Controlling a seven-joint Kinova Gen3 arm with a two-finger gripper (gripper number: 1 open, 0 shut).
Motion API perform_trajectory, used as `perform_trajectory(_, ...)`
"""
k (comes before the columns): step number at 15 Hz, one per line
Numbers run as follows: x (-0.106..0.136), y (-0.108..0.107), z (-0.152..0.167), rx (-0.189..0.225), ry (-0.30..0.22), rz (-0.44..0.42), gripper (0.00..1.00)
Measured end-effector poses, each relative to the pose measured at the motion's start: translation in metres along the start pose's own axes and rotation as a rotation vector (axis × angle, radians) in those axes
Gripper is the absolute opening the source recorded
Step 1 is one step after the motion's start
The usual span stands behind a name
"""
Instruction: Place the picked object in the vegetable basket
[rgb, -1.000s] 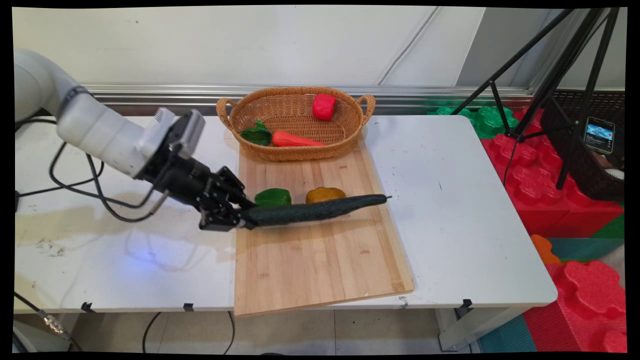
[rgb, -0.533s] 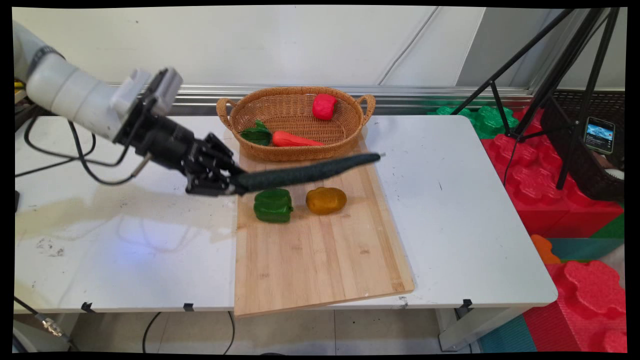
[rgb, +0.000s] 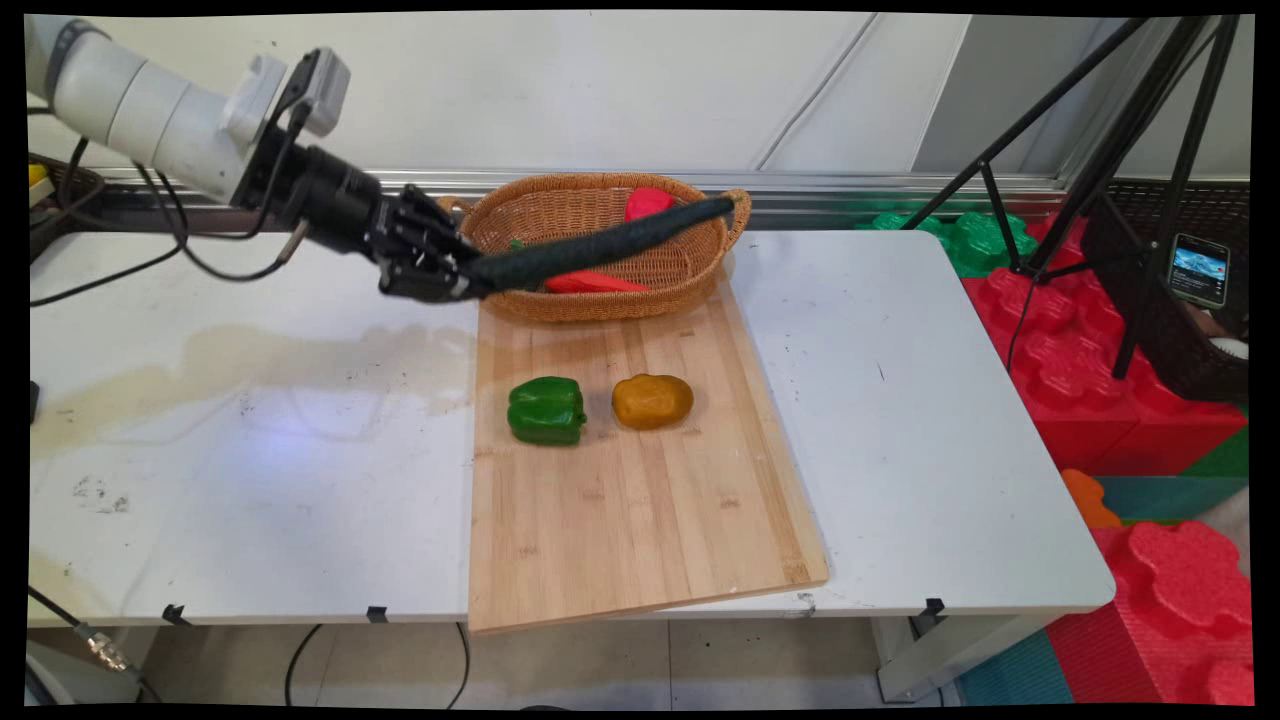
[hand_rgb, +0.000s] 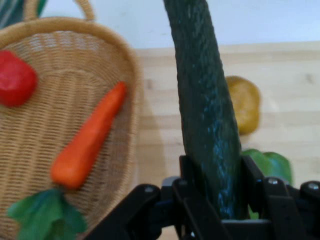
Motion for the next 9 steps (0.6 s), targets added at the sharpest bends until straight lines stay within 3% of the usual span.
perform_trajectory(5,0.004,-0.045,0.009,0.08,0.002,0.02,0.0)
perform_trajectory(9,0.002,-0.074,0.031,0.12,-0.019,0.058,0.0)
